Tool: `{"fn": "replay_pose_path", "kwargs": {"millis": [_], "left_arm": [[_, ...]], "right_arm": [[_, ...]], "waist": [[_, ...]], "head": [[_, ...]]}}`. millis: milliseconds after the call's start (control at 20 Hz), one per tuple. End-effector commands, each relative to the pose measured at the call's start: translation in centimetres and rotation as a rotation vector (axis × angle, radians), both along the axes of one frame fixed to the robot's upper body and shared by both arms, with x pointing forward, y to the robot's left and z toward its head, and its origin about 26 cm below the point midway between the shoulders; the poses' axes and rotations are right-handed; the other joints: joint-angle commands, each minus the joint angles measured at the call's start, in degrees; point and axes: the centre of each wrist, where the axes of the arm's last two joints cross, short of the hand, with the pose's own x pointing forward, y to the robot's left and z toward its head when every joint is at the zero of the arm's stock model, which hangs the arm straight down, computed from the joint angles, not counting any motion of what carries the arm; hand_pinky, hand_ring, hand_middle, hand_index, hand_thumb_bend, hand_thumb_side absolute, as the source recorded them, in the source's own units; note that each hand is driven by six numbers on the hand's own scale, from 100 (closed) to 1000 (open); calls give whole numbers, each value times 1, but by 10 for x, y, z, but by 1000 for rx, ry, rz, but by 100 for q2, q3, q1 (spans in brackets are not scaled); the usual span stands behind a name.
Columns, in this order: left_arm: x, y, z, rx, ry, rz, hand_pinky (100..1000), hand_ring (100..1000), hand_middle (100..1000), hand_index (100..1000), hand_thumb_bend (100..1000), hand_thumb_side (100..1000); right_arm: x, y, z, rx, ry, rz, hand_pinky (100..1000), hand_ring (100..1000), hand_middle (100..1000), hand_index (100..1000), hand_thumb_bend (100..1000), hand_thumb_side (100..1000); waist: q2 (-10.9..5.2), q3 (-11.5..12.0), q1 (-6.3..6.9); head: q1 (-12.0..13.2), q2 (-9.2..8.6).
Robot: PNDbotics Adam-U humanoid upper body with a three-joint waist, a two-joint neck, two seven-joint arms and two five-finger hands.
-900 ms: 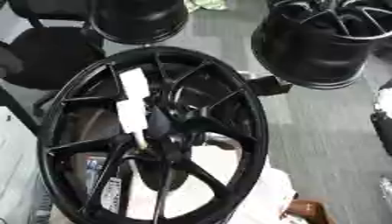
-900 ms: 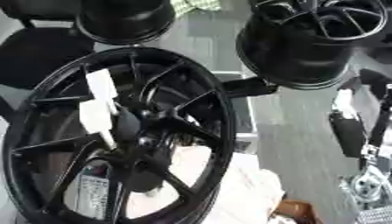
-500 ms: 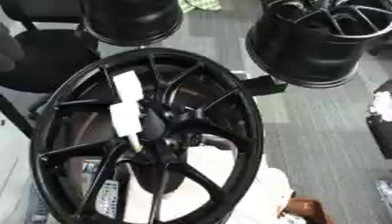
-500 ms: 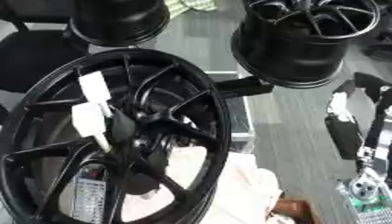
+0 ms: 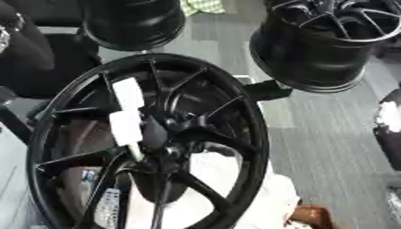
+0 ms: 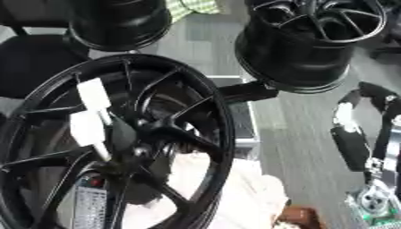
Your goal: Pull the pin out of the wheel hub.
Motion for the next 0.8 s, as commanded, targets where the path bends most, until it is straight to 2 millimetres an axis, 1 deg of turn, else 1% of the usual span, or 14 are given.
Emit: {"fn": "replay_pose_path", "kwargs": {"millis": [50,450,800], "left_arm": [[5,-7,9,166,-48,-65,790,776,729,819,100,298],[45,-23,12,166,-72,-114,792,775,729,818,100,299],[74,-32,-1,219,-53,-120,831,828,777,846,100,306]], "right_arm": [[0,-1,8,-30,-22,14,856,788,601,711,100,421],[3,2,11,-27,-31,29,856,787,600,711,100,426],[5,6,14,-16,-45,41,856,787,599,710,100,434]], "waist": [[-49,-14,6],[74,-78,-4],[205,-188,26]], "head": [[26,-93],[96,-204],[184,-288]]}}
